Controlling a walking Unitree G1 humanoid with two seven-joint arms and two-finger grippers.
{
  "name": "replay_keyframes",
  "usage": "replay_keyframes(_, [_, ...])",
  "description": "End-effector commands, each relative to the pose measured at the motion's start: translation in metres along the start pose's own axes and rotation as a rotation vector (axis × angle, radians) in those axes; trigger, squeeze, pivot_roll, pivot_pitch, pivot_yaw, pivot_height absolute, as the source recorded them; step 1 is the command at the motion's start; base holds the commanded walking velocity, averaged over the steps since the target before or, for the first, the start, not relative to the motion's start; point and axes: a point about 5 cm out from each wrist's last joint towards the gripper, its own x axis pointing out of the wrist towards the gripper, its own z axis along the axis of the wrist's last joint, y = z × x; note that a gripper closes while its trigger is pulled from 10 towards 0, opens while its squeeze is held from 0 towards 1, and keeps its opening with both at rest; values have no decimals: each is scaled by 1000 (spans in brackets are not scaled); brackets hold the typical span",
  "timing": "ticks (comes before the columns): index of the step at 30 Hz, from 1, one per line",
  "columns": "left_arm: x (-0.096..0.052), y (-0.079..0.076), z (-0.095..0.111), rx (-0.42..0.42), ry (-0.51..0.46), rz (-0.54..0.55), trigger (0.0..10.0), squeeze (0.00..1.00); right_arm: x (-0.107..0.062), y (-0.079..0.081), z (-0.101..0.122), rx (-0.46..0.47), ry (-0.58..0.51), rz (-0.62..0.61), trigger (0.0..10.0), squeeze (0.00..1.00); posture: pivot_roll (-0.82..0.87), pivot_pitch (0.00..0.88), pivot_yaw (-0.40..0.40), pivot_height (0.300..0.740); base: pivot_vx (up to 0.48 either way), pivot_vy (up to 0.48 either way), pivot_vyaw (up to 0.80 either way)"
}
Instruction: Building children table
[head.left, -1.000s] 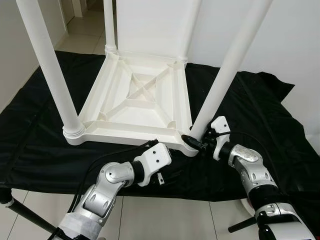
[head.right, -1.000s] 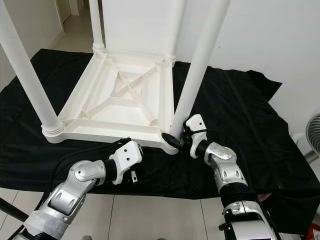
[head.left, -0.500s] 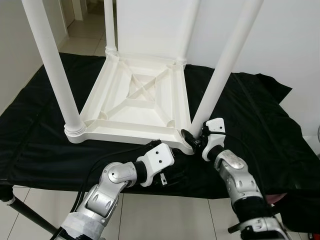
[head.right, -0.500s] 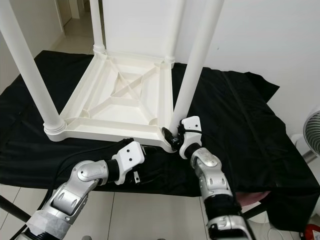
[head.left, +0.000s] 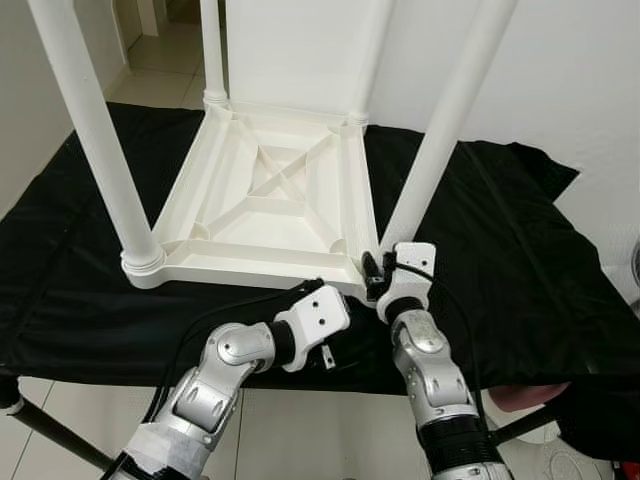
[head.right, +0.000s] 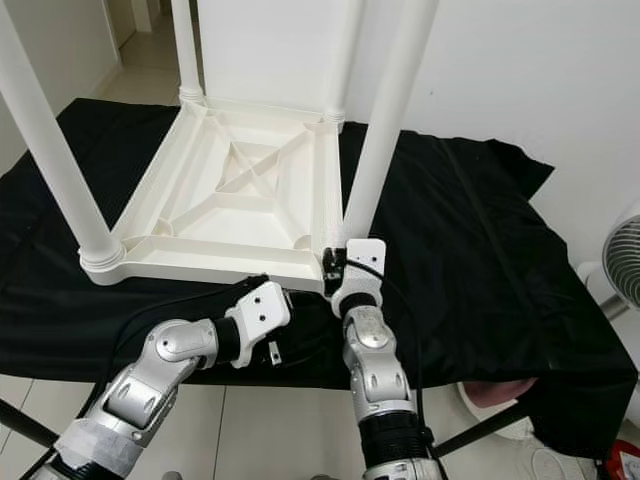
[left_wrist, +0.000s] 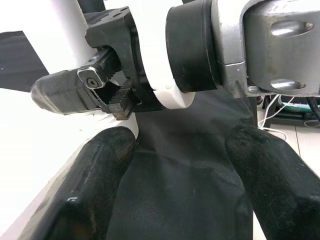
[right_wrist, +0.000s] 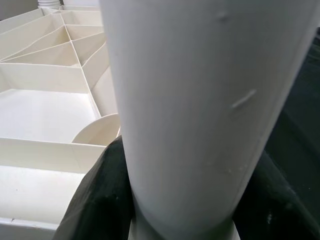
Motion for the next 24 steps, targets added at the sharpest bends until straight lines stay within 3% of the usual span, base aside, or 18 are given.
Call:
replay_keyframes(1, [2,1,-1,-1,-2,47,10000,0,1,-5,6,-15,-22,-20,10000,39,-12,0,-106,740,0,0,0])
replay_keyframes(2, [2,1,-1,-1,-2,47,10000,0,1,-5,6,-15,-22,-20,10000,39,-12,0,-106,740,0,0,0])
replay_keyframes(3, [2,1,-1,-1,0,49,10000,0,1,-9,8,-13,-30,-10,10000,1000,-12,0,-106,740,0,0,0])
replay_keyframes(7, [1,3,-1,-1,0,56,10000,0,4,-26,15,-36,-69,54,10000,1000,-9,0,-109,740,0,0,0])
replay_keyframes(11, [0,3,-1,-1,2,58,10000,0,5,-32,17,-59,-76,165,10000,1000,-9,0,-110,740,0,0,0])
replay_keyframes(12, [0,3,-1,-2,3,60,10000,0,6,-34,17,-74,-67,222,10000,0,-10,0,-107,740,0,0,0])
replay_keyframes(18, [-1,4,-1,-2,4,63,10000,0,7,-42,18,-132,-61,373,10000,0,-11,0,-103,740,0,0,0])
replay_keyframes(21, [-1,4,0,-3,1,65,10000,0,6,-45,13,-239,-17,649,10000,0,-8,0,-94,740,0,0,0])
replay_keyframes(24, [-2,5,1,-3,1,65,10000,0,7,-45,11,-282,2,708,10000,0,-6,0,-89,740,0,0,0])
